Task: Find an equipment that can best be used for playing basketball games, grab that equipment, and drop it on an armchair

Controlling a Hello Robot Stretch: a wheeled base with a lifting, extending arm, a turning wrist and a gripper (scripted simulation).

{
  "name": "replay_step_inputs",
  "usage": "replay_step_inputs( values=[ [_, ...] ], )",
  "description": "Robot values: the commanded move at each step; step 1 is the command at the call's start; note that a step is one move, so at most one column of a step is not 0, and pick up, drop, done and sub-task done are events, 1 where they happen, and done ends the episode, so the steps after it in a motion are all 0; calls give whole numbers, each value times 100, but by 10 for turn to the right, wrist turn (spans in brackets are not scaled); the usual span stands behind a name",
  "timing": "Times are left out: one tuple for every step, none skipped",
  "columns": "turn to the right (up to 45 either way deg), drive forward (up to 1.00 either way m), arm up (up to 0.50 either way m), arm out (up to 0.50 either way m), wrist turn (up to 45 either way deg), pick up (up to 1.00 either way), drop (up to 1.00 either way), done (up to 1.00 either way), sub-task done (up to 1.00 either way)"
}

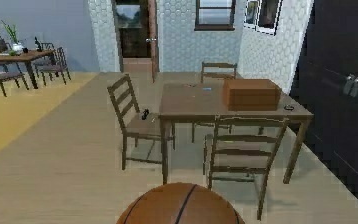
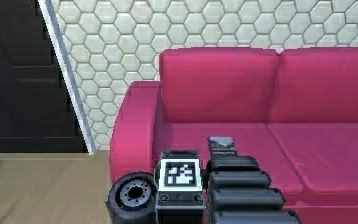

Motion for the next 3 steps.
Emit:
replay_step_inputs(
  values=[
    [-30,0,0,0,0,0,0,0,0],
    [-240,0,0,0,0,0,0,0,0],
    [0,30,0,0,0,0,0,0,0]
  ],
)
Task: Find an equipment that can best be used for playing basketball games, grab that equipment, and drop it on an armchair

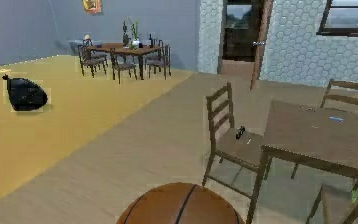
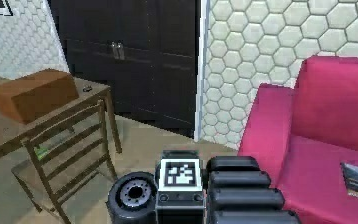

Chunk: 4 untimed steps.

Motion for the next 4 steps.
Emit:
replay_step_inputs(
  values=[
    [450,0,0,0,0,0,0,0,0],
    [210,0,0,0,0,0,0,0,0],
    [0,15,0,0,0,0,0,0,0],
    [-450,0,0,0,0,0,0,0,0]
  ],
)
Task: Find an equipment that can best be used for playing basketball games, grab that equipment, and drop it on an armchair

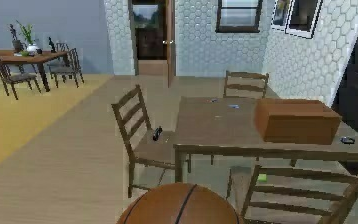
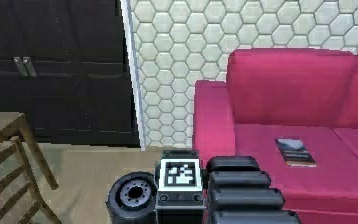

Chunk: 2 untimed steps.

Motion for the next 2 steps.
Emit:
replay_step_inputs(
  values=[
    [-450,0,0,0,0,0,0,0,0],
    [0,100,0,0,0,0,0,0,0]
  ],
)
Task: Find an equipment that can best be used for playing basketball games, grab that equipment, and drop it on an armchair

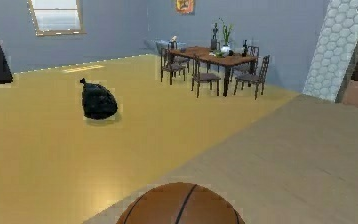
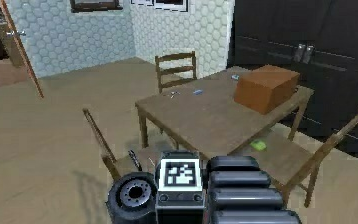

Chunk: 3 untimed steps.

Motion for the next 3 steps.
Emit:
replay_step_inputs(
  values=[
    [-30,0,0,0,0,0,0,0,0],
    [0,15,0,0,0,0,0,0,0],
    [420,0,0,0,0,0,0,0,0]
  ],
)
